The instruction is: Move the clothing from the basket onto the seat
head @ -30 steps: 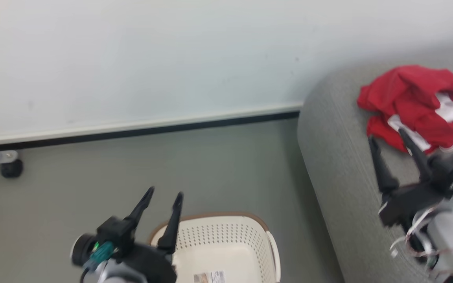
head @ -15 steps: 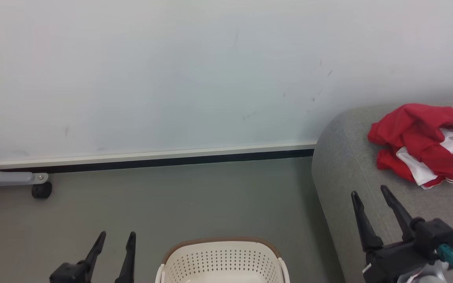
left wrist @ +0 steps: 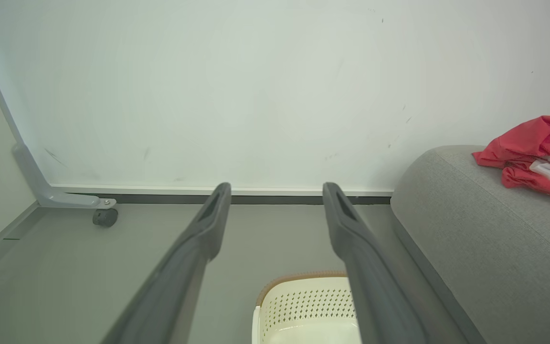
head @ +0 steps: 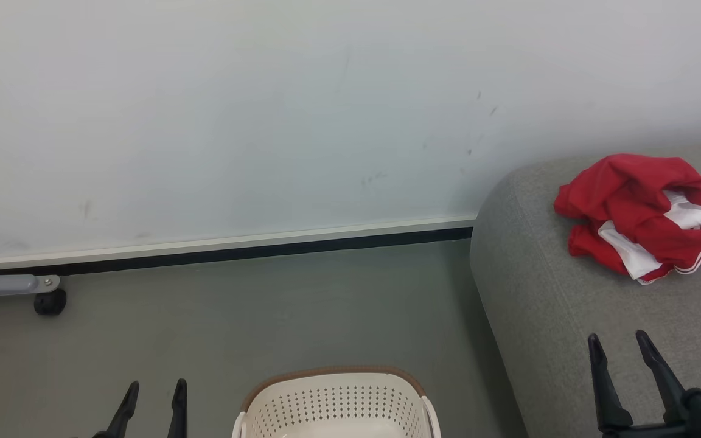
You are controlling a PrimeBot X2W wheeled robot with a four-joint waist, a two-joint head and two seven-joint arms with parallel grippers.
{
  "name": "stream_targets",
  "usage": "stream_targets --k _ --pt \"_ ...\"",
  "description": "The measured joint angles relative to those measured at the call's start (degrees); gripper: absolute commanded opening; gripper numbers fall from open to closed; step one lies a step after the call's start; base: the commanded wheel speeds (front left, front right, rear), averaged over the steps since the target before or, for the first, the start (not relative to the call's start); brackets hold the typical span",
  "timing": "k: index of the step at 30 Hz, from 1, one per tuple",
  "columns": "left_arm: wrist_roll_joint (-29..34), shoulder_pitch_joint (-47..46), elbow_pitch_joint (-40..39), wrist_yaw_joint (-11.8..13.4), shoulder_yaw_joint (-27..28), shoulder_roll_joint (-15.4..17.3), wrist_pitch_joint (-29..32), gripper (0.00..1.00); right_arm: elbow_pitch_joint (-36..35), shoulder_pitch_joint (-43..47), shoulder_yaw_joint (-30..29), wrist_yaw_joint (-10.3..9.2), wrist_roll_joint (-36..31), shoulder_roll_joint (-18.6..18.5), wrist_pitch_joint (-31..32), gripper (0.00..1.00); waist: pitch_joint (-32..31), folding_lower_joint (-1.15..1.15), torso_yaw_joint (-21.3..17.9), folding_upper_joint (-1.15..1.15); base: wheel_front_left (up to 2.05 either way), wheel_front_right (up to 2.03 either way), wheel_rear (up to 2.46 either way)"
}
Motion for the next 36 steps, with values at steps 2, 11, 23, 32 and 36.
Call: stream_targets --k 2,11,23,32,36 --pt "0.14 0.57 -0.47 0.0 0.55 -0.4 0.0 1.0 -0.35 1.38 -2.48 -0.05 -0.97 0.94 0.0 1.0 0.1 0.0 -0.12 0.0 0.0 0.0 0.0" --pt "2.88 1.28 -2.54 0.03 1.82 -1.53 0.0 1.0 -2.59 3.44 -6.14 -0.05 -4.74 4.03 0.0 1.0 0.77 0.0 -0.44 0.0 0.0 0.0 0.0" --pt "4.82 1.27 -3.42 0.03 2.68 -1.9 0.0 1.0 -3.91 3.45 -7.76 -0.05 -6.5 5.73 0.0 1.0 1.52 0.0 -0.14 0.0 0.0 0.0 0.0" --pt "6.68 1.14 -3.39 0.04 3.11 -2.2 0.0 1.0 -4.3 3.69 -9.32 -0.05 -7.11 6.43 0.0 1.0 1.75 0.0 0.63 0.0 0.0 0.0 0.0" --pt "6.69 1.55 -2.27 -0.01 2.89 -2.66 0.09 0.0 -3.19 4.02 -9.16 -0.05 -7.32 6.95 0.03 0.0 1.77 0.0 1.04 0.0 0.0 0.0 0.0"
